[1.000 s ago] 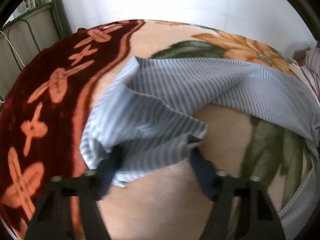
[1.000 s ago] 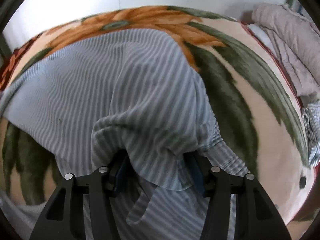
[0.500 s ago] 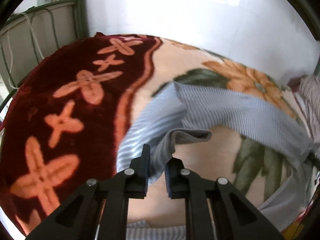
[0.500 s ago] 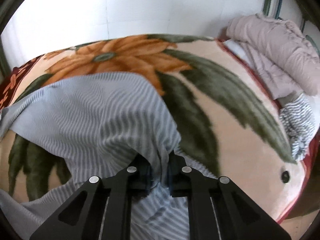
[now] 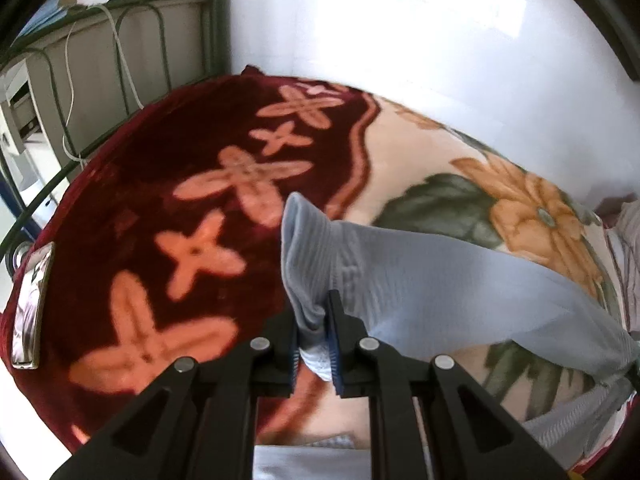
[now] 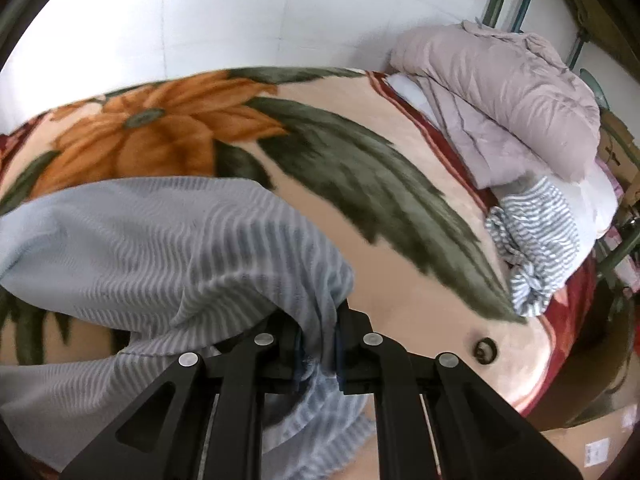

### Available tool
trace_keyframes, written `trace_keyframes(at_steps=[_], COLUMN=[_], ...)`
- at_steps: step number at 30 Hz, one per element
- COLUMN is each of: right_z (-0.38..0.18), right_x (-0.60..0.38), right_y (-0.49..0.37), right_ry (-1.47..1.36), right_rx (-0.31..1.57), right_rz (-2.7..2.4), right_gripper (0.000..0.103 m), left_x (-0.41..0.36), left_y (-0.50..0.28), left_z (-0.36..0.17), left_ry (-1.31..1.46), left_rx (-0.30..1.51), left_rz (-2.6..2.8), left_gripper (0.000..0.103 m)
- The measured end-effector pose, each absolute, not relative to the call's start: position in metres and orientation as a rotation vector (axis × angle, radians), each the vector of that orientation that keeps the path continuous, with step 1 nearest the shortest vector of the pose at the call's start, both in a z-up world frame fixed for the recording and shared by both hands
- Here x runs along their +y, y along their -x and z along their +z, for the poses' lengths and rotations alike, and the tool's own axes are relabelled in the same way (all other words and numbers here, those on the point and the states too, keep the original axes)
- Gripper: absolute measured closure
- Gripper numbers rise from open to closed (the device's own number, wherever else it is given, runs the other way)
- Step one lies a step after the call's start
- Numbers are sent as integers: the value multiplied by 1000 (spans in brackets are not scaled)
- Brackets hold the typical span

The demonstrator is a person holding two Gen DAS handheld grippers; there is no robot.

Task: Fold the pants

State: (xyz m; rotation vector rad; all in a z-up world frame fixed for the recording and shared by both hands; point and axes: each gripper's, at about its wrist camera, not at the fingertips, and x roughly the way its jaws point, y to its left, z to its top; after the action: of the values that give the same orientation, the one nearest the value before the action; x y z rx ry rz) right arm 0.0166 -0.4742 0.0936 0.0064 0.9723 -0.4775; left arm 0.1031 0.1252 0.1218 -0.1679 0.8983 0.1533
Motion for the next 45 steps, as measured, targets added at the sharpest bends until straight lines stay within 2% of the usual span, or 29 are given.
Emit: trace_keyframes(at_steps=[4, 8, 19, 25, 32, 40, 42, 43, 44, 45], right_z=[79, 88, 133, 99, 52, 34, 34, 35, 37, 39], right_x=[-475, -464, -415, -326, -232, -214, -214, -215, -217, -216], right_y=[-17, -8, -16, -50, -86, -107, -107, -107, -105, -102], right_ry=[7, 42, -28, -44, 133, 204, 207, 204, 198, 189], right_rx=[1051, 1038, 957, 1027, 1079, 1066, 1061, 1057, 1046, 1039], right_rz=[-448, -454, -327, -46, 87, 81, 93, 99, 102, 102], right_gripper=[87, 74, 65, 64, 64, 64, 65, 75, 90, 95], left_x=[131, 138, 148, 149, 148, 148, 147, 148, 148, 149], left_y=[-108, -114, -140, -147, -152, -156, -157, -157, -157, -157], left_z=[111, 101, 100, 103, 99, 87, 84, 84, 84, 84], left_ry=[161, 124, 76, 77, 59, 49, 30, 24, 22, 24], left_rx=[918, 934, 928, 910, 909, 915, 916, 914, 911, 907], left_rz=[162, 179, 157, 128, 111, 108, 108, 110, 112, 108], left_gripper=[90, 90, 90, 90, 90, 90, 90, 90, 90, 90])
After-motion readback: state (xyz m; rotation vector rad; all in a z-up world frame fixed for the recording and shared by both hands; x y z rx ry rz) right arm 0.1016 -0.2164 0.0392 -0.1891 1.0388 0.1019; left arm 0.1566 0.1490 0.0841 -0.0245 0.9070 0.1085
